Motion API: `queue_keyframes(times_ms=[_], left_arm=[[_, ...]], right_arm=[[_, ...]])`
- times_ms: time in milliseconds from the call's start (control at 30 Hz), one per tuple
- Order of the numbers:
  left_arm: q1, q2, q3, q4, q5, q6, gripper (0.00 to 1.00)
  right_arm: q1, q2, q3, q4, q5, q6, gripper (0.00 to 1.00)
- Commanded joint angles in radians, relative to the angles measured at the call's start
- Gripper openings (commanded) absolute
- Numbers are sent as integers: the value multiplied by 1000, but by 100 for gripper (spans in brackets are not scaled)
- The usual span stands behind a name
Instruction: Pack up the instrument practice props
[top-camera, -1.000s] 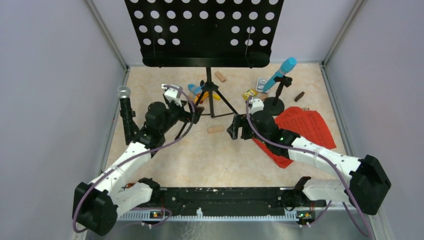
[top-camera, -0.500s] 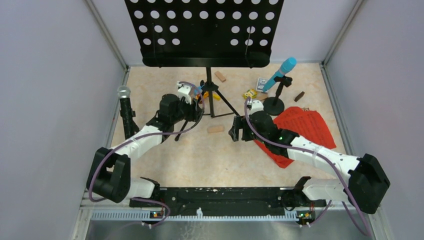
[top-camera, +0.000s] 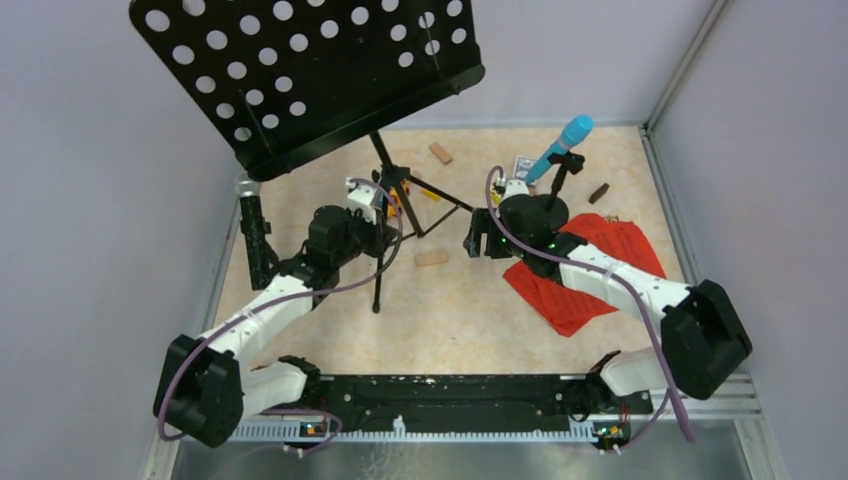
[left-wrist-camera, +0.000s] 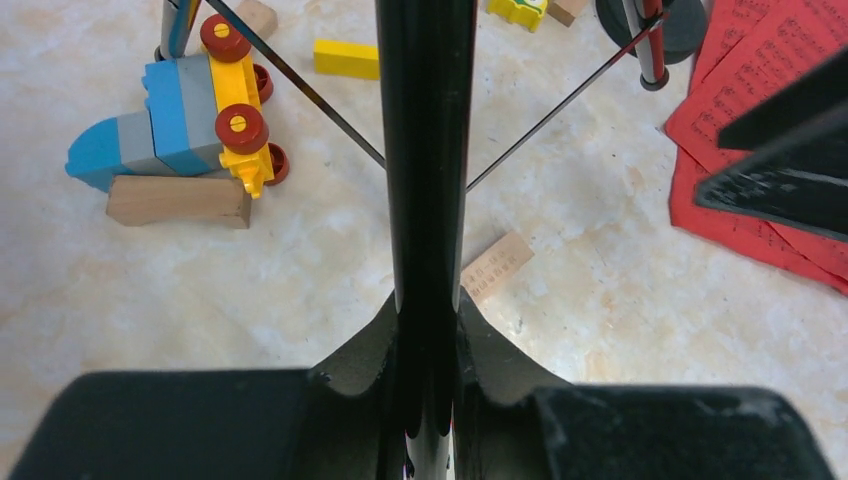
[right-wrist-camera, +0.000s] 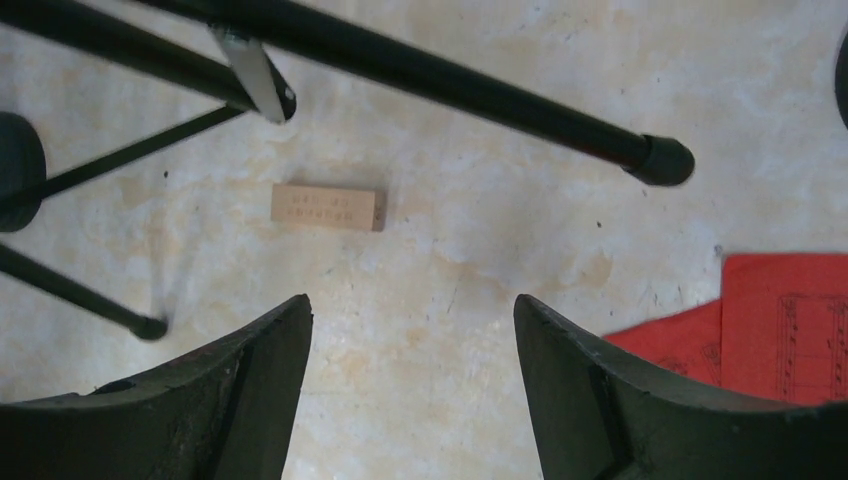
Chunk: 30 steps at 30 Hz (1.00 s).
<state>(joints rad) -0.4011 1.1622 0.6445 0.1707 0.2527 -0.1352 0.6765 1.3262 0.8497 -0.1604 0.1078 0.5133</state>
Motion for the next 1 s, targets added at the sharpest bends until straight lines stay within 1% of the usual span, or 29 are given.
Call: queue_keyframes(times_ms=[0,100,233,300,400,500,567,600,667,700,733,800,833,867,967], left_arm=[[-75,-69,-5,-80,-90,-53,0],[-149,-46,29,-136,-187,-31,0],[-247,8,65,-203,-344,-25,0],[-264,18,73,-215,-376,-41,0],[-276,16,81,-240,-416,-66,0],[-287,-5,73,-258,-442,-88,0],[-290,-21,63,-257,-434,-100,0],[-293,-24,62,-257,-422,-104,2],[-300,-17,62,-256,-408,-110,8],[-305,-12,63,-253,-398,-112,13],[-312,-4,64,-249,-392,-113,20],[-324,9,69,-239,-370,-115,36],[-331,18,75,-238,-363,-115,46],[-336,27,79,-236,-356,-114,50],[-351,60,95,-227,-327,-114,58]], right_arm=[[-18,103,116,71,-93,-46,73],[-17,161,151,108,-143,-50,72],[-19,183,158,144,-150,-57,71],[-22,187,162,154,-153,-83,70],[-48,218,196,140,-163,-114,65],[-107,272,229,148,-246,-106,59],[-137,313,261,154,-306,-97,58],[-150,346,285,154,-326,-98,58],[-158,393,339,154,-355,-109,58],[-158,419,371,146,-363,-118,58],[-159,441,401,132,-371,-129,58],[-158,485,460,103,-380,-144,58],[-158,500,487,94,-380,-150,58],[-158,513,507,88,-377,-156,58],[-159,548,576,60,-367,-168,58]])
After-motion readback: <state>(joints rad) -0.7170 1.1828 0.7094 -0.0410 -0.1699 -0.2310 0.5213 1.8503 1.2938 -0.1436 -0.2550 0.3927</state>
